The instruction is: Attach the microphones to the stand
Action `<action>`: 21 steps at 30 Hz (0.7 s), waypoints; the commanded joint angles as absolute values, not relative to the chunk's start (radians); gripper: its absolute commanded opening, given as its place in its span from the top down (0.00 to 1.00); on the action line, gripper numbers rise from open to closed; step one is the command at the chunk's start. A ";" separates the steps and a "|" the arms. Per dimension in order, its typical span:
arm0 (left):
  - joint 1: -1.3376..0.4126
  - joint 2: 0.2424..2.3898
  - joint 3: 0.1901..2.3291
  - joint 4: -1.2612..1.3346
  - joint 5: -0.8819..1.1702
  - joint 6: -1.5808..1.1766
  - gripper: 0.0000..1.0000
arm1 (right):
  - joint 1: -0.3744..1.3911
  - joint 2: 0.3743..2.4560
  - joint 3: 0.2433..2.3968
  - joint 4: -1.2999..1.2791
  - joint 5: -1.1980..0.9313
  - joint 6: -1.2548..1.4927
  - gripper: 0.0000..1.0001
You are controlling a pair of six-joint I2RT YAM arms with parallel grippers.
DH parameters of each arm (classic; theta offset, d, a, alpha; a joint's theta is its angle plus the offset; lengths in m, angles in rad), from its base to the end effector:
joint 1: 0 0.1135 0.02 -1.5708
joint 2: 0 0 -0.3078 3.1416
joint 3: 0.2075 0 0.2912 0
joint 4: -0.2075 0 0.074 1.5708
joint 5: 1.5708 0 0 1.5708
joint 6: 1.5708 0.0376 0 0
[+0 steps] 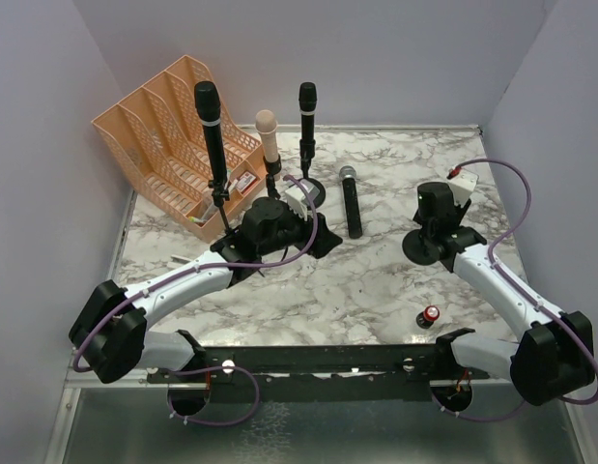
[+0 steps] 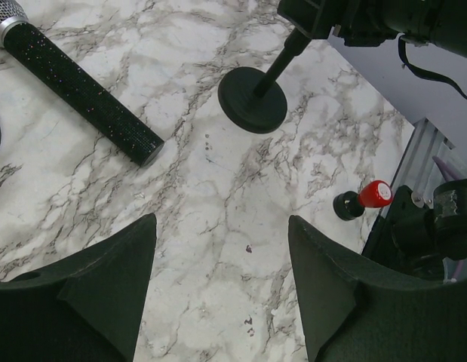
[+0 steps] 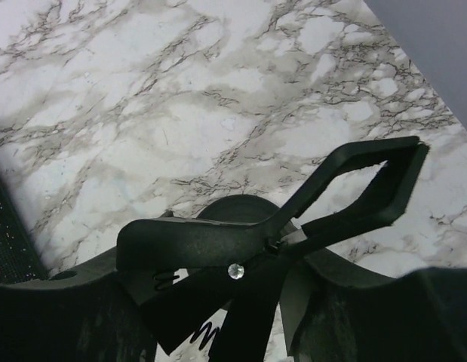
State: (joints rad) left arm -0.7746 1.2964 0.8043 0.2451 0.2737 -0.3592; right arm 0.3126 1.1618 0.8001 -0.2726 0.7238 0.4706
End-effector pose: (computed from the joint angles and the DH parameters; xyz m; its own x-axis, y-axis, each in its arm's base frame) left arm 0.2237 -0.2331 0.3011 -0.4661 -0.0173 -0.8845 0.7444 0.5327 -0.4027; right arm 0.2623 0.0586 0.2906 -0.3769 0.2352 -0.8959 0.5027 0.8643 0.0154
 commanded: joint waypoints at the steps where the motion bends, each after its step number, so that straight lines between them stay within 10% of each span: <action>1: -0.780 1.282 0.797 0.274 0.296 -0.368 0.31 | 0.308 1.157 0.770 -0.152 0.687 0.390 0.49; 14: -0.789 1.308 0.805 0.284 0.295 -0.386 0.35 | 0.307 1.117 0.842 -0.227 0.567 0.365 0.95; 21: -0.801 1.329 0.813 0.288 0.286 -0.389 0.35 | 0.308 1.056 0.882 -0.324 0.374 0.359 1.00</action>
